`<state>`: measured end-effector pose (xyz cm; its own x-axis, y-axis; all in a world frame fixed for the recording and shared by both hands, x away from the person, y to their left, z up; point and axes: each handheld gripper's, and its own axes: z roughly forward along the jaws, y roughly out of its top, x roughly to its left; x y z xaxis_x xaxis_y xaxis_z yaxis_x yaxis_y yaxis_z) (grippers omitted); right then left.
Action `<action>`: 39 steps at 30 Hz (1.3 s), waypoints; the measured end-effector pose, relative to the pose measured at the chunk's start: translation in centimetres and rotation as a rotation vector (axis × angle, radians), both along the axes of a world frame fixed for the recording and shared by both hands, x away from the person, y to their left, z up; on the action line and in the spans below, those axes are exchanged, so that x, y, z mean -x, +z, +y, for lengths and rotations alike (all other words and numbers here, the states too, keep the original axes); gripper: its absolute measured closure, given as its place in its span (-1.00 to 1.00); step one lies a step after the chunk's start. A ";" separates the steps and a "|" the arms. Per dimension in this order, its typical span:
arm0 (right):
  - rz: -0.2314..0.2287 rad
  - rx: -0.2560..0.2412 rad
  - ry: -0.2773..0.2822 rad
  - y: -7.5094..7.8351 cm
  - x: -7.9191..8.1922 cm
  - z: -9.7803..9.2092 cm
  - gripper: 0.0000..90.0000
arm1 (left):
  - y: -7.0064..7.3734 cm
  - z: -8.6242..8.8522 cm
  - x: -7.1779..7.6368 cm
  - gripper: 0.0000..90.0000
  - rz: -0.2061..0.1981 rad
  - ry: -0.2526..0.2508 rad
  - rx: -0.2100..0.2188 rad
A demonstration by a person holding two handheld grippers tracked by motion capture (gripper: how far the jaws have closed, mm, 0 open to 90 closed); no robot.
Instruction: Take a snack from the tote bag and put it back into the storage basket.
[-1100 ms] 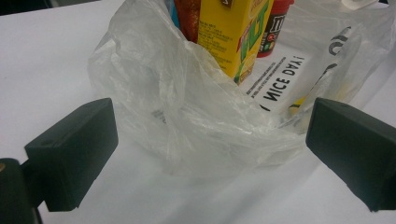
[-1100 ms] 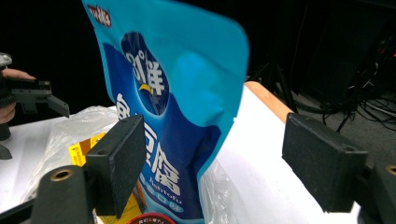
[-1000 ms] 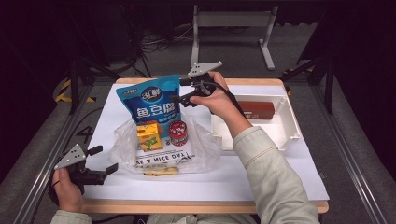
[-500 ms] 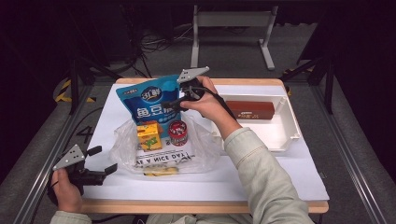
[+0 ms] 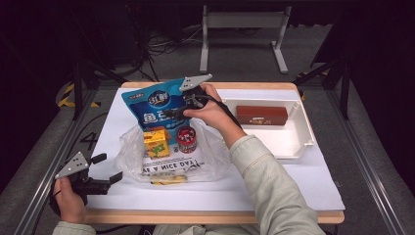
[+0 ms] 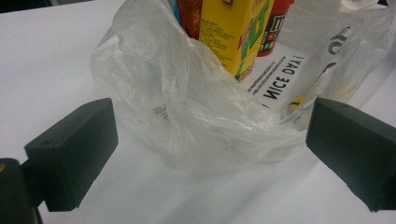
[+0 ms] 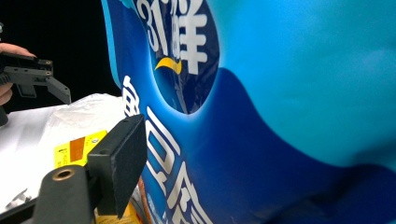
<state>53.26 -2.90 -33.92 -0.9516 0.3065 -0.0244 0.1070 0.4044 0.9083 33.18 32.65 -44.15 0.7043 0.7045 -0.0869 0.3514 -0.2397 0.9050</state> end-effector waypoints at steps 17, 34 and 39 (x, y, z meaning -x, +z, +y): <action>0.006 0.116 0.112 -0.9 -0.2 0.4 0.29 | 0.0 0.0 0.0 -0.94 0.001 0.000 0.001; -0.018 0.177 0.125 0.0 0.9 0.7 0.91 | 0.0 0.1 0.0 -0.94 0.000 0.000 0.001; -0.019 0.172 0.120 0.6 1.4 1.0 0.94 | 0.0 0.2 0.0 -0.94 -0.002 0.000 0.001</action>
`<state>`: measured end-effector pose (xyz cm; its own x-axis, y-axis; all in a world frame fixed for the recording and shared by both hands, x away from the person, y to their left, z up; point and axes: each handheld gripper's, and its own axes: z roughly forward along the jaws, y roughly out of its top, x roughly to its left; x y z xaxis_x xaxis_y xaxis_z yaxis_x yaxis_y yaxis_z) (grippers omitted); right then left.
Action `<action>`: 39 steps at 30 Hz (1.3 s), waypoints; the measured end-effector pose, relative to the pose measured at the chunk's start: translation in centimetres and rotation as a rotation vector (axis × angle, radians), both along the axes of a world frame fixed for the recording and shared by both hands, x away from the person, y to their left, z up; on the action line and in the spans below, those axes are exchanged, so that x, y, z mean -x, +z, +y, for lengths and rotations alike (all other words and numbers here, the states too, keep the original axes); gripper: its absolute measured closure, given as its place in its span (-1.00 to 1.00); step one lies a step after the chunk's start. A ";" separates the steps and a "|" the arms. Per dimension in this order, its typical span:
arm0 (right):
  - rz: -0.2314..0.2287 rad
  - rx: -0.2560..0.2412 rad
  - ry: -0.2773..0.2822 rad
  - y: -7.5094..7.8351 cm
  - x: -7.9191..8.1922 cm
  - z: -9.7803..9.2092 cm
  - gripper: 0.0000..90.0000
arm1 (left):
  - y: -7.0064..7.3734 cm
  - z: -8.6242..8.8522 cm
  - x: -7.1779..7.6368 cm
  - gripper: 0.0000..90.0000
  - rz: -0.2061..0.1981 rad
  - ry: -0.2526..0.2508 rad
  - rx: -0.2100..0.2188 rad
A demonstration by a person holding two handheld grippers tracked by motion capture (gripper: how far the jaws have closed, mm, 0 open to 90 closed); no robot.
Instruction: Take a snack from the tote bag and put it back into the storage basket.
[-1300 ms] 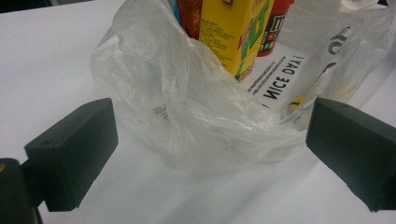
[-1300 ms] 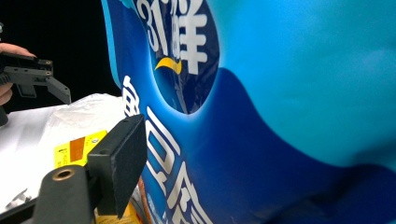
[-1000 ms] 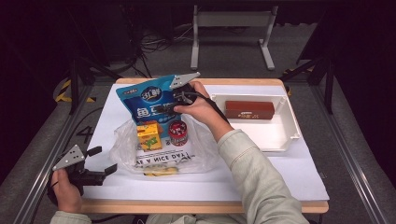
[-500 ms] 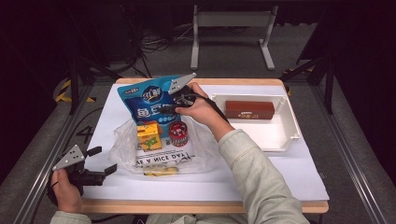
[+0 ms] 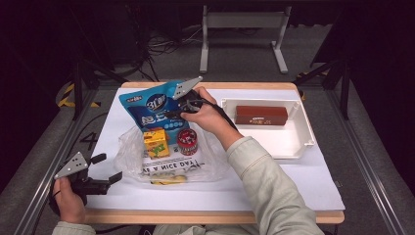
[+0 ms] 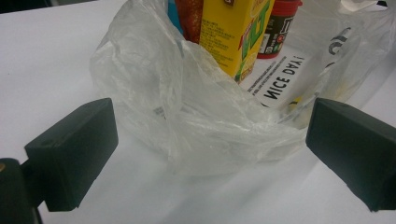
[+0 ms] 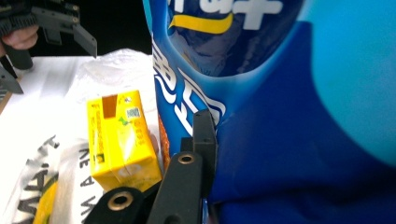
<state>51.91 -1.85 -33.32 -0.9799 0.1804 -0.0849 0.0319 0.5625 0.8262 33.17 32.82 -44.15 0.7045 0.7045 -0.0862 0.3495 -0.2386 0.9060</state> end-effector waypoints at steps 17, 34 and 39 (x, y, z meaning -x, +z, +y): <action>-0.054 -0.066 -0.002 5.3 1.2 -0.8 0.95 | -0.1 -0.1 -0.1 -0.94 0.004 -0.004 0.005; -0.080 -0.122 -0.016 8.8 2.3 -2.0 0.95 | -0.1 -0.1 -0.1 -0.94 0.008 -0.001 0.007; -0.085 -0.138 -0.026 9.7 2.5 -3.0 0.96 | -0.1 0.0 -0.1 -0.94 0.007 -0.003 0.007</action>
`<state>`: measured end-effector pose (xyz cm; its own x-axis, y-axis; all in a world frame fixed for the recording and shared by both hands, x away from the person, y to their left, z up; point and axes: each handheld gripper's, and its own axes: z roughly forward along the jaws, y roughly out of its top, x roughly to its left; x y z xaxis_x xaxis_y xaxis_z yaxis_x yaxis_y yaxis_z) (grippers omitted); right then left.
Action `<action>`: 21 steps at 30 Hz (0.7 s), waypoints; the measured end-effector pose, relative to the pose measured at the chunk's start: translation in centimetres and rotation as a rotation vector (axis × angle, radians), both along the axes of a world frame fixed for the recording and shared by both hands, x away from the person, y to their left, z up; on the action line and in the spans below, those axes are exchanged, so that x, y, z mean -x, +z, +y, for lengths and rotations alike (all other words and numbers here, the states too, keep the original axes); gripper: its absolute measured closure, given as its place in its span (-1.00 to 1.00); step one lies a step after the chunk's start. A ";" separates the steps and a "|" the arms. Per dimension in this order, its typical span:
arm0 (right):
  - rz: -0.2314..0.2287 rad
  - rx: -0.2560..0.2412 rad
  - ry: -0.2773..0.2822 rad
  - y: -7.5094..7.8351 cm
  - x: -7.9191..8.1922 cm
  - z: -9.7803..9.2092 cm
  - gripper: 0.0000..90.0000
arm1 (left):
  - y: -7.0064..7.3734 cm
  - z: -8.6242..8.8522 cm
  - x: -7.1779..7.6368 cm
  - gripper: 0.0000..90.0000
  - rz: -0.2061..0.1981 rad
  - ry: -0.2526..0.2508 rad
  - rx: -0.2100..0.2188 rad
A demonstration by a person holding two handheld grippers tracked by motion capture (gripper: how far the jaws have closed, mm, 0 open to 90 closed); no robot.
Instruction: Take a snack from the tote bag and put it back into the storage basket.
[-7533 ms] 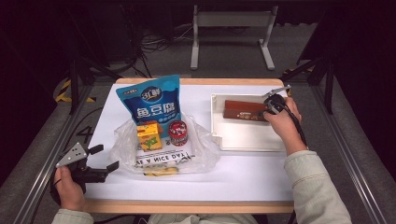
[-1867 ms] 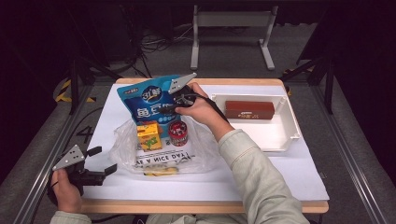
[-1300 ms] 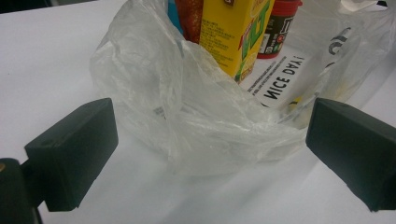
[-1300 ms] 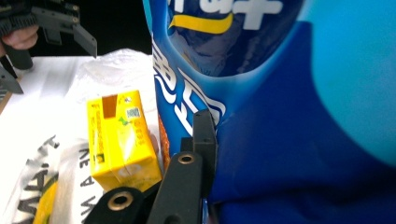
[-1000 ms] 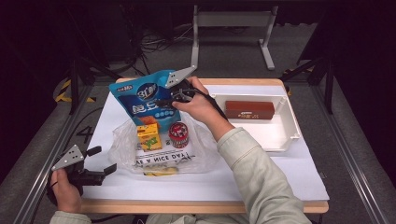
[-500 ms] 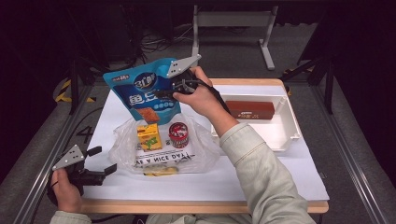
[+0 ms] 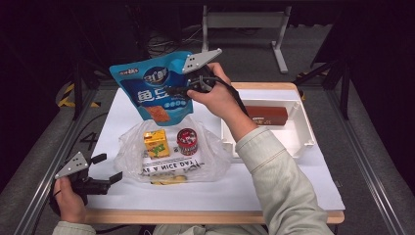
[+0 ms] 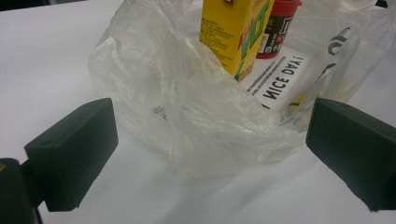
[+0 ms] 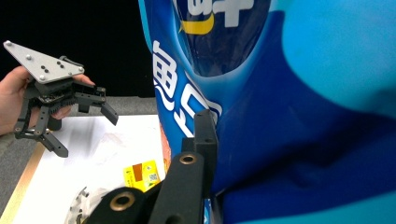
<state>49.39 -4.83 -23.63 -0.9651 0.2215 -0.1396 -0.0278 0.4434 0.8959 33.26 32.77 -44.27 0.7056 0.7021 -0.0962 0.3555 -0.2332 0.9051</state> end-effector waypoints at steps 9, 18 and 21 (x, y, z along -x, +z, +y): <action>-0.004 -0.009 -0.042 1.2 0.1 -2.8 0.96 | 0.0 0.0 0.0 -0.94 0.001 0.001 -0.002; -0.013 -0.011 -0.103 2.0 0.3 -6.2 0.96 | 0.0 0.0 0.0 -0.94 0.001 0.001 -0.006; -0.014 -0.013 -0.124 2.2 0.4 -7.4 0.96 | 0.0 -0.1 -0.1 -0.94 -0.001 0.000 -0.010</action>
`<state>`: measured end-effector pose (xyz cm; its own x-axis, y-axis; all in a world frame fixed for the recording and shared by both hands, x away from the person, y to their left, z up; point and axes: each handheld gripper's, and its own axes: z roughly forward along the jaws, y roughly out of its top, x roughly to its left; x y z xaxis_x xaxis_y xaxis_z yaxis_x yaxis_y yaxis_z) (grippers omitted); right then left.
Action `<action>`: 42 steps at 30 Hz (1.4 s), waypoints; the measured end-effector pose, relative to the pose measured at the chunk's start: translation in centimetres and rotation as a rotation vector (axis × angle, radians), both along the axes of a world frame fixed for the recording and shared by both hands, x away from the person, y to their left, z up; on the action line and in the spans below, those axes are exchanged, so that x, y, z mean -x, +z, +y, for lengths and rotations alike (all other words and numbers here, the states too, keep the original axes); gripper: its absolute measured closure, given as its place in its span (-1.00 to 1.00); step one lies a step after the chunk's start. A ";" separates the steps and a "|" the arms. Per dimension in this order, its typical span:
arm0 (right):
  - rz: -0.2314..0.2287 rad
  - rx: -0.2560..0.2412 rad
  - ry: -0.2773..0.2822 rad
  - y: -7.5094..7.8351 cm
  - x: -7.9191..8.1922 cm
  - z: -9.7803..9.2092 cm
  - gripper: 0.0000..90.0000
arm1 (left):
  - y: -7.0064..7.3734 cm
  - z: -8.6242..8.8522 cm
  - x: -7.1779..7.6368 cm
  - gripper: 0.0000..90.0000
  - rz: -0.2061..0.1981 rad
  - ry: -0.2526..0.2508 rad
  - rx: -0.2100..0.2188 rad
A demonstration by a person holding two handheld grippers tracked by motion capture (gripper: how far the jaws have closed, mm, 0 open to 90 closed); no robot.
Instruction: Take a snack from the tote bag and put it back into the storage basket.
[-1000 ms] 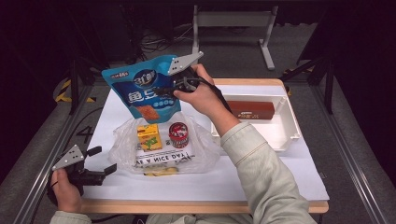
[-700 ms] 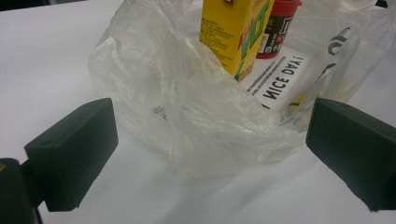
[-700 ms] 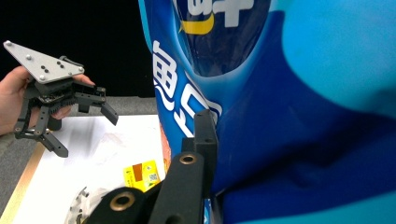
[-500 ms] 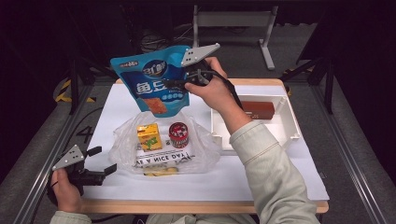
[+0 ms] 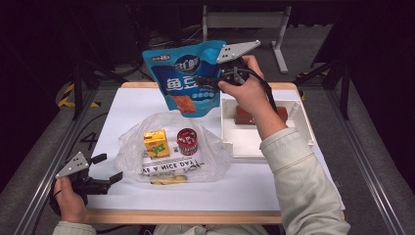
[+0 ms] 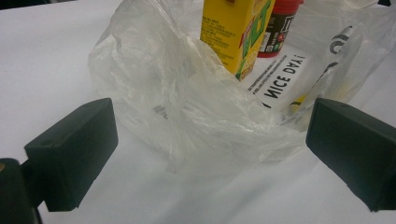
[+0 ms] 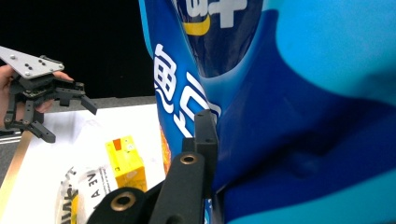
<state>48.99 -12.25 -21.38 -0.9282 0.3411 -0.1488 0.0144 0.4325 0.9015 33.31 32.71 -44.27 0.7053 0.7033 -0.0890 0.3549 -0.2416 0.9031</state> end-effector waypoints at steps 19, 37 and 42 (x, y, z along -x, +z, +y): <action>0.006 -0.010 -0.109 0.5 0.3 -6.4 0.96 | 0.0 -0.3 0.0 -0.94 0.009 -0.003 0.006; 0.015 -0.017 -0.212 0.3 0.2 -11.2 0.97 | -0.1 -0.4 0.0 -0.94 0.011 -0.004 0.004; 0.017 -0.018 -0.235 -0.1 0.1 -12.3 0.98 | -0.1 -0.4 0.0 -0.94 0.012 -0.005 0.003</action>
